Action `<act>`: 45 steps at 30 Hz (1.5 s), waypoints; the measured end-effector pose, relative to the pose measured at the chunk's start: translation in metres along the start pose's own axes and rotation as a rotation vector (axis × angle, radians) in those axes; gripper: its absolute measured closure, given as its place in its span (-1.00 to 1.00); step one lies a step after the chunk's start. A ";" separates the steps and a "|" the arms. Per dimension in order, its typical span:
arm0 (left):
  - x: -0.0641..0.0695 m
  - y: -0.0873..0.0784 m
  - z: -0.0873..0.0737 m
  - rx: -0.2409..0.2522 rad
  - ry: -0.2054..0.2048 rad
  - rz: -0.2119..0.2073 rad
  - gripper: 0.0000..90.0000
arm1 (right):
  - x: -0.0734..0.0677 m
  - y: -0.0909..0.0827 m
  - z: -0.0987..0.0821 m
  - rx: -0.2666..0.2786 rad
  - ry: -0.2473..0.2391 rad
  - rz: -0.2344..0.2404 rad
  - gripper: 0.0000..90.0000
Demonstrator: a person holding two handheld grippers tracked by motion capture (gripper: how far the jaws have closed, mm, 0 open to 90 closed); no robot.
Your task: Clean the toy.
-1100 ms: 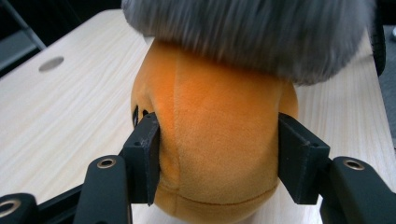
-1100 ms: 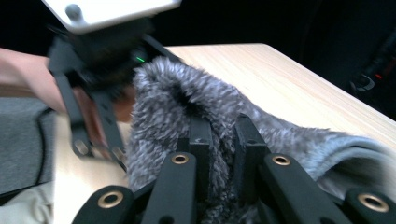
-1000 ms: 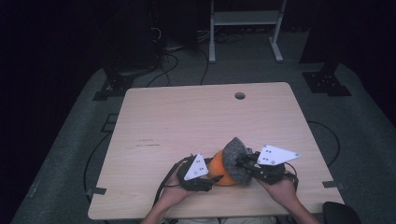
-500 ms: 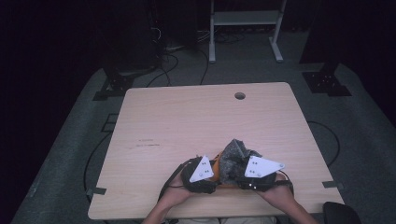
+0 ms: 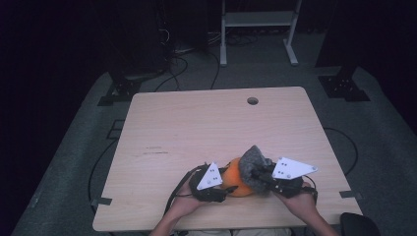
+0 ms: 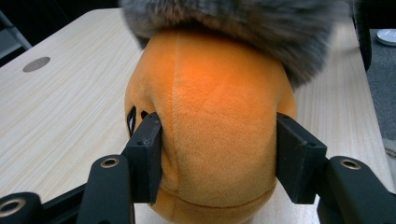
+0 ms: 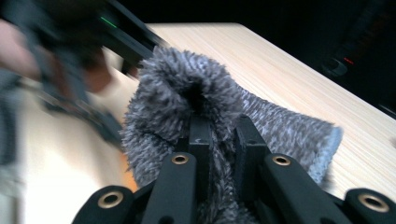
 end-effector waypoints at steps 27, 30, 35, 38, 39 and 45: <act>-0.018 -0.011 -0.012 0.009 -0.144 -0.011 -0.19 | 0.014 -0.002 -0.010 -0.013 0.097 -0.049 0.79; -0.019 -0.013 -0.014 0.010 -0.147 -0.014 -0.20 | 0.010 -0.002 0.003 0.010 0.072 -0.039 0.78; -0.019 -0.013 -0.014 0.006 -0.148 -0.015 -0.21 | 0.002 0.004 0.007 -0.030 0.027 0.039 0.39; -0.016 -0.012 -0.012 -0.003 -0.127 -0.020 -0.21 | -0.008 0.012 0.006 -0.053 -0.022 0.070 0.10; -0.014 -0.012 -0.011 -0.006 -0.112 -0.021 -0.21 | -0.010 0.015 0.006 -0.058 -0.041 0.067 0.03; -0.009 -0.009 -0.009 -0.046 -0.064 -0.031 -0.12 | -0.028 0.036 0.002 -0.076 -0.170 -0.007 0.05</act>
Point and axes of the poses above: each handheld gripper's, and its own axes: y roughly forward along the jaws, z roughly out of its top, x roughly to its right, the point moved 1 cm from there along y, roughly forward along the jaws, and after that the axes turned 6 degrees about -z, right-handed, at the moved point
